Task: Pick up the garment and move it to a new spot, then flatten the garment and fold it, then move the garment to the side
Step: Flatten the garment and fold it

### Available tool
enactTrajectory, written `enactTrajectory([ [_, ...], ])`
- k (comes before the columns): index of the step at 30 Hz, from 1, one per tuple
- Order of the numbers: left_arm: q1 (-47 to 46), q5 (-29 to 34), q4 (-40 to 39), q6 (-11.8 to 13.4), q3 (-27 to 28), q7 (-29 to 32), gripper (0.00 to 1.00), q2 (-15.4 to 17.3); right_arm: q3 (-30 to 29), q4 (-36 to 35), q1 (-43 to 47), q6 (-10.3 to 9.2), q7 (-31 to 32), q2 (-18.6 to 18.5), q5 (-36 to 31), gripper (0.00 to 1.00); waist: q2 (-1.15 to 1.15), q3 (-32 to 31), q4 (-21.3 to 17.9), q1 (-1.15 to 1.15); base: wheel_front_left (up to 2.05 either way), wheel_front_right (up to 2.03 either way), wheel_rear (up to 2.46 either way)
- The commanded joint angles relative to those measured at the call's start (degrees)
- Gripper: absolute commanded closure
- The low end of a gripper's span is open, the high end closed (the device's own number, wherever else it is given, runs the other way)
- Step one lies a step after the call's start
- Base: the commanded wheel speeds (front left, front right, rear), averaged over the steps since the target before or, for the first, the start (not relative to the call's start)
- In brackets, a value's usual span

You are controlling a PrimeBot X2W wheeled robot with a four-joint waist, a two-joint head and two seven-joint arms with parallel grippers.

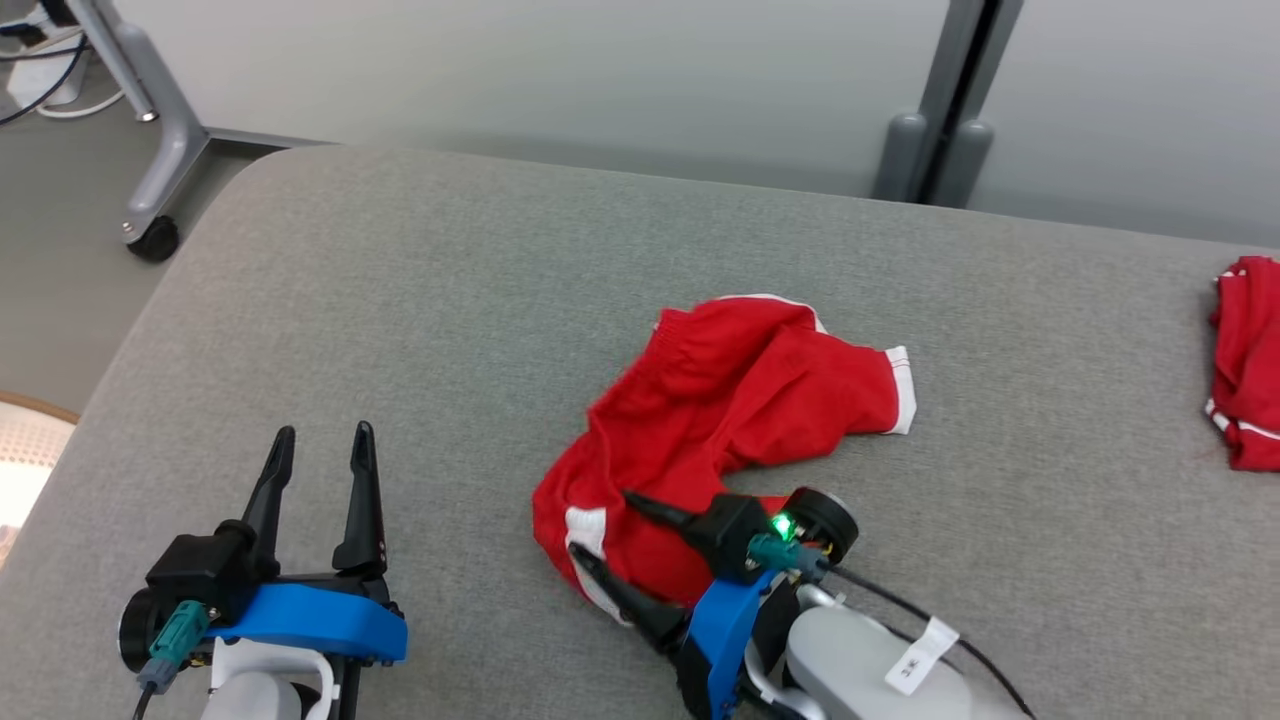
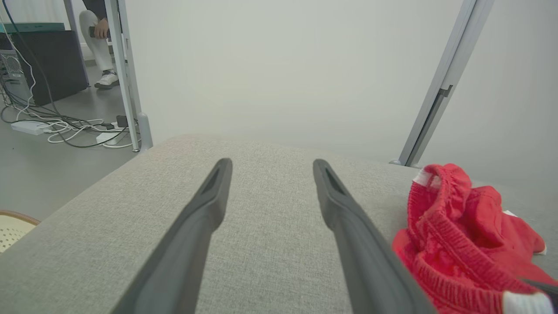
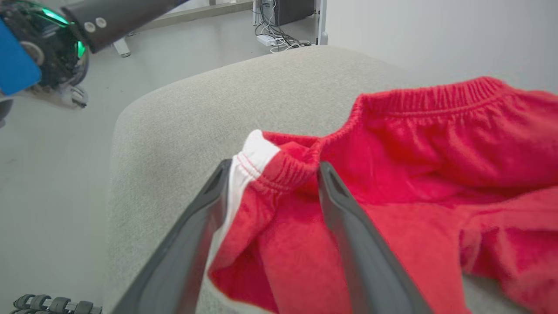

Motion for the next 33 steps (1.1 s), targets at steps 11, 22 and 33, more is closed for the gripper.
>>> enactTrajectory([
  [11, 2.3, 0.7, -1.6, -0.1, 3.0, -0.2, 0.0, 0.7, -16.1, 3.7, 0.6, 0.01, -2.4, -1.6, -8.3, 0.0, 0.0, -1.4, -4.9, 0.0, 0.0, 0.0, 0.0],
  [22, 2.8, 1.2, -2.3, -0.1, 3.4, -0.2, 0.0, 0.7, -20.5, -1.1, 9.7, 0.01, -0.9, -1.8, -12.1, 0.0, 0.0, -1.5, -5.0, 0.0, 0.0, 0.0, 0.0],
  [33, 2.6, 1.3, -2.3, -0.1, 2.9, -0.2, 0.0, 0.4, -20.1, 0.6, 15.1, 0.01, 2.3, -1.5, -11.9, 0.0, 0.0, -1.4, -3.4, 0.0, 0.0, 0.0, 0.0],
])
